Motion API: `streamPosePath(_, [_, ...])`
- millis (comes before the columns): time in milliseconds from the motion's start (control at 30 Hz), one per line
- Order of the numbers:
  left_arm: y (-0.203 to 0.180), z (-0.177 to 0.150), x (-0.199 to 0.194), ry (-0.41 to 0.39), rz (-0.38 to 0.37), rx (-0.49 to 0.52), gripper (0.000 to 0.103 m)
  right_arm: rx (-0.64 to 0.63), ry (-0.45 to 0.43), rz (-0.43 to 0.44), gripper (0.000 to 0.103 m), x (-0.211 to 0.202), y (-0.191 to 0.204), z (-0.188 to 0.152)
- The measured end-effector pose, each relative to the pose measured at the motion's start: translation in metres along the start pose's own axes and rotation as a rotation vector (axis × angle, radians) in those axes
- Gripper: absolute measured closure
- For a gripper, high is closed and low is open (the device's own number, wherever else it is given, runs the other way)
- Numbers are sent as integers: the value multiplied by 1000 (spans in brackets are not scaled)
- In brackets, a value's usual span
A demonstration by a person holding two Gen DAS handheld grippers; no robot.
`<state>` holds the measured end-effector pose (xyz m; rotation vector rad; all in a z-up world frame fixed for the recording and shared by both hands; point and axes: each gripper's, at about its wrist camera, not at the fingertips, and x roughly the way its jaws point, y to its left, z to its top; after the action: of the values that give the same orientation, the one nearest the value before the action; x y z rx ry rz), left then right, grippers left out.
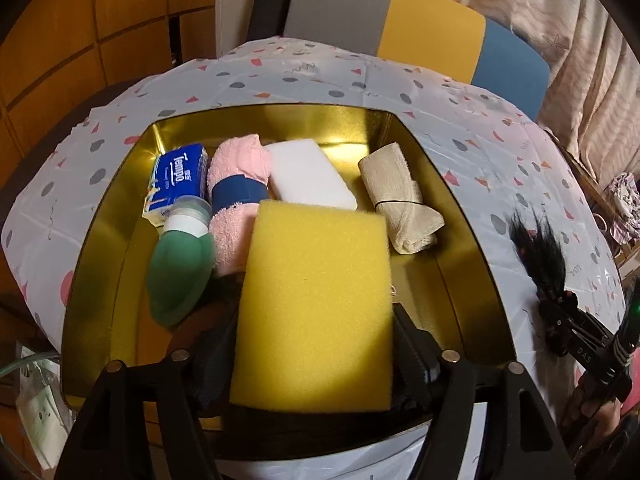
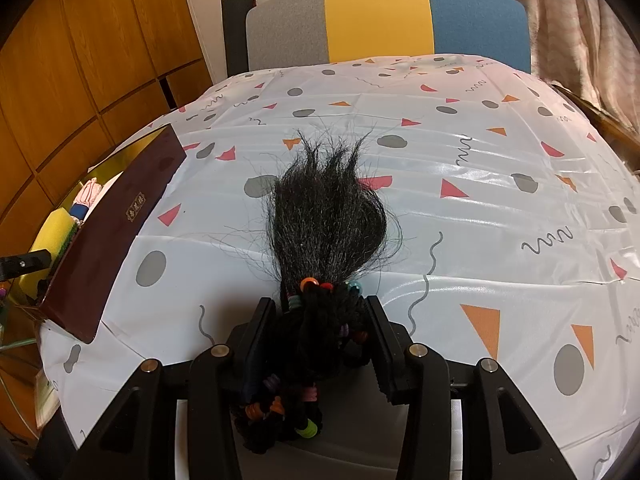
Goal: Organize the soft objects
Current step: 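Carry the yellow sponge into the gold tray and release it with the left tool, then carry the black beaded hair ties into the gold tray and release them with the right tool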
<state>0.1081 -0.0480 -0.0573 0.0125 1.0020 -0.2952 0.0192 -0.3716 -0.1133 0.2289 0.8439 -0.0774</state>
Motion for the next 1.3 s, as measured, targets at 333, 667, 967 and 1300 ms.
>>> streamPosePath(333, [4, -6, -24, -45, 24, 1, 23, -2, 15, -16, 55, 0, 2, 2])
streamPosePath(667, [9, -17, -49, -103, 58, 9, 23, 55, 61, 2, 31, 0, 9, 9])
streamPosePath(967, [21, -26, -59, -122, 75, -29, 23, 97, 66, -47, 52, 2, 3, 17])
streamPosePath(1300, [33, -31, -66, -129, 80, -59, 23, 14, 75, -119, 63, 7, 13, 14])
